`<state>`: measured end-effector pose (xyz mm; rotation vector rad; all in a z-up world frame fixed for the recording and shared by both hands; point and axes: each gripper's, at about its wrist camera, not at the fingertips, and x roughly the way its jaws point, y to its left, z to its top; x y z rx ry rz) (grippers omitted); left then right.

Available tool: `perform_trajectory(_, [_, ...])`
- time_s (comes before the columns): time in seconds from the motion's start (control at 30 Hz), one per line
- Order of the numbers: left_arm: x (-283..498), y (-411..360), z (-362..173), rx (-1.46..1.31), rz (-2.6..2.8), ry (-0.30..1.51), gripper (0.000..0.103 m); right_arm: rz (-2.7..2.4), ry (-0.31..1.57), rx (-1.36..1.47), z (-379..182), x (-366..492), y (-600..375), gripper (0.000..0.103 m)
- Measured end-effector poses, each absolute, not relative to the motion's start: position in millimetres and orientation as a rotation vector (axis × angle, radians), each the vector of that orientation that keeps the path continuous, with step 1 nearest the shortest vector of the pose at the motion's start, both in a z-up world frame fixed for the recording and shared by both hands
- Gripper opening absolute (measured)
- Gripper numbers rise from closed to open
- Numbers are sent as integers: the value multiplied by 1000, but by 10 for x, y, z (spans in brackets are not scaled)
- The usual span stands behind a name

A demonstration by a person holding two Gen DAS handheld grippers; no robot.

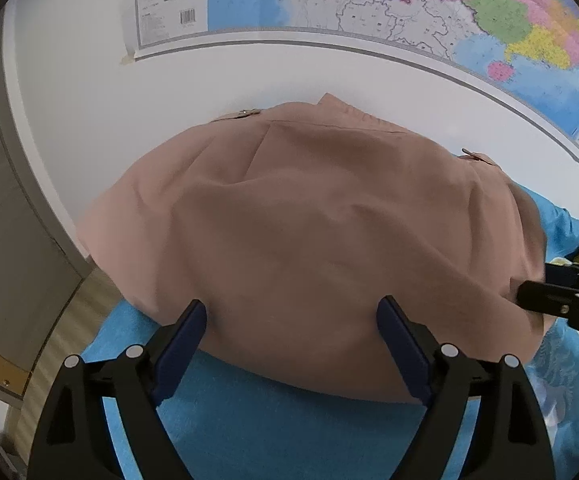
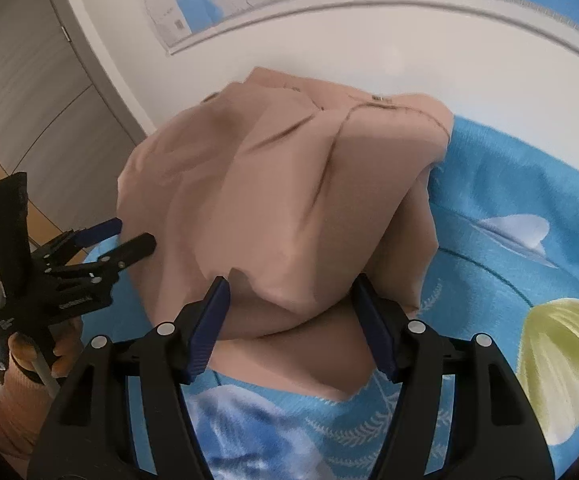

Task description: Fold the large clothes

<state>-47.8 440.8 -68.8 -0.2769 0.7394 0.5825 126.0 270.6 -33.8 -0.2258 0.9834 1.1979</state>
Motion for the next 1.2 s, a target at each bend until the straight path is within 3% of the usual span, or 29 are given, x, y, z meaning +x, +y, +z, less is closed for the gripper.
perform_trajectory(0.3, [-533, 4205, -571, -229, 625, 703, 96, 1203, 862, -270, -172, 990, 2582, 70])
perform_trajectory(0.5, [-522, 4124, -581, -208, 653, 720, 96, 1212, 824, -318, -194, 844, 2571, 74])
perform_trajectory(0.87, [-629, 4085, -656, -264, 686, 785, 96, 1194, 763, -343, -242, 693, 2575, 97])
perform_trajectory(1.2, [-758, 3936, -593, -287, 711, 779, 96, 1169, 754, -292, -192, 607, 2376, 98])
